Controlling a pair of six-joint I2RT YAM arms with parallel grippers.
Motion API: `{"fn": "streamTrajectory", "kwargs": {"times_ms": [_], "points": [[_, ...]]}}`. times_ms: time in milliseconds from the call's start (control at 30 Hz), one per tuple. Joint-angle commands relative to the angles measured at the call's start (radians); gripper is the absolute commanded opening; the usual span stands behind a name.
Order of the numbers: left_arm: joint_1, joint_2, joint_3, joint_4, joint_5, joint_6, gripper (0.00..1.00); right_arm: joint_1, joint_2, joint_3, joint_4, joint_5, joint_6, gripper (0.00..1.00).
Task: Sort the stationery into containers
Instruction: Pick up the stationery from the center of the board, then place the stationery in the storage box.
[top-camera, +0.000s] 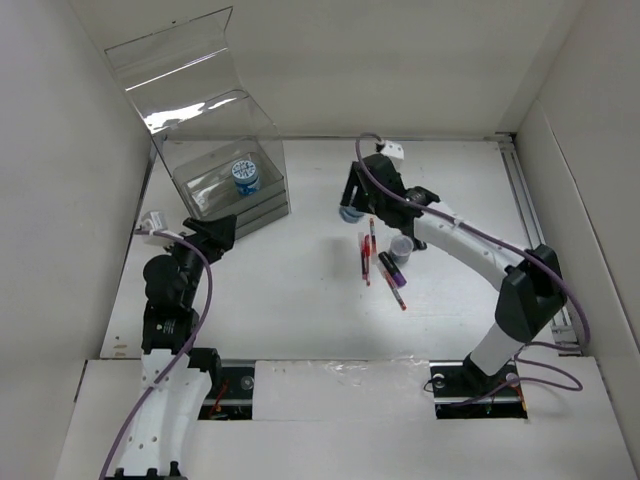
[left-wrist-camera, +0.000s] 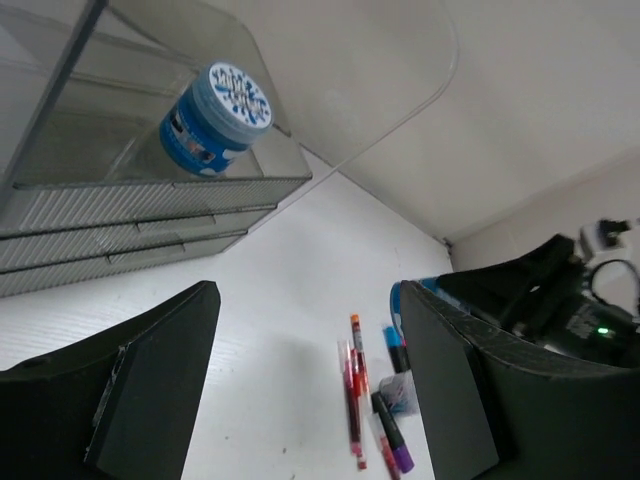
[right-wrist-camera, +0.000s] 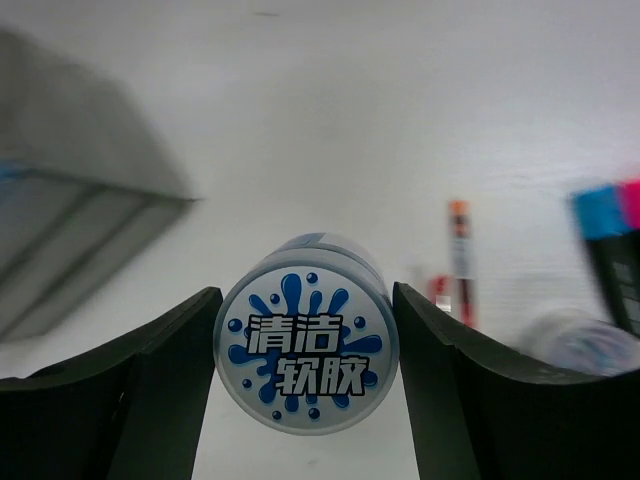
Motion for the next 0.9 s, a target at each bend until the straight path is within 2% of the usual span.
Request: {"fn": "streamTrajectory", "kwargs": {"times_ms": [0,133,233,267,300,367,400,500,633,867], "points": [[0.001,-0.05,0.084,0.028,-0.061,-0.025,0.69,0.1,-0.046,0.176,0.157,-0.158,-0.04,0.38],[0.001,-0.098,0.147,-0.006,-0.103,-0.035,0.68,0.199,0.093,0.401,0.18,-0.314,-0.049,0.38],[0.001,-0.12,0.199,-0.038,-0.149,-0.024,0.68,0.238,0.236,0.594,0.212,-0.351,-0.06,0.38],[0.001,-0.13,0.21,-0.054,-0.149,-0.024,0.68,0.253,0.279,0.71,0.212,-0.374,-0.06,0.38],[0.001,-0.13,0.23,-0.064,-0.164,-0.024,0.68,0.253,0.367,0.771,0.212,-0.384,-0.06,0.38],[0.001,-0.141,0.242,-0.075,-0.175,-0.013,0.68,0.282,0.458,0.893,0.202,-0.362,-0.06,0.38],[0.001,-0.141,0.254,-0.084,-0.175,-0.013,0.68,0.282,0.544,1.012,0.19,-0.349,-0.06,0.38],[0.001,-0.141,0.264,-0.096,-0.187,-0.004,0.68,0.304,0.653,1.164,0.179,-0.286,-0.069,0.38],[0.001,-0.141,0.284,-0.114,-0.196,0.022,0.68,0.304,0.738,1.213,0.295,-0.244,-0.069,0.38],[0.001,-0.132,0.274,-0.114,-0.206,0.022,0.68,0.324,0.816,1.245,0.349,-0.197,-0.069,0.42]]}}
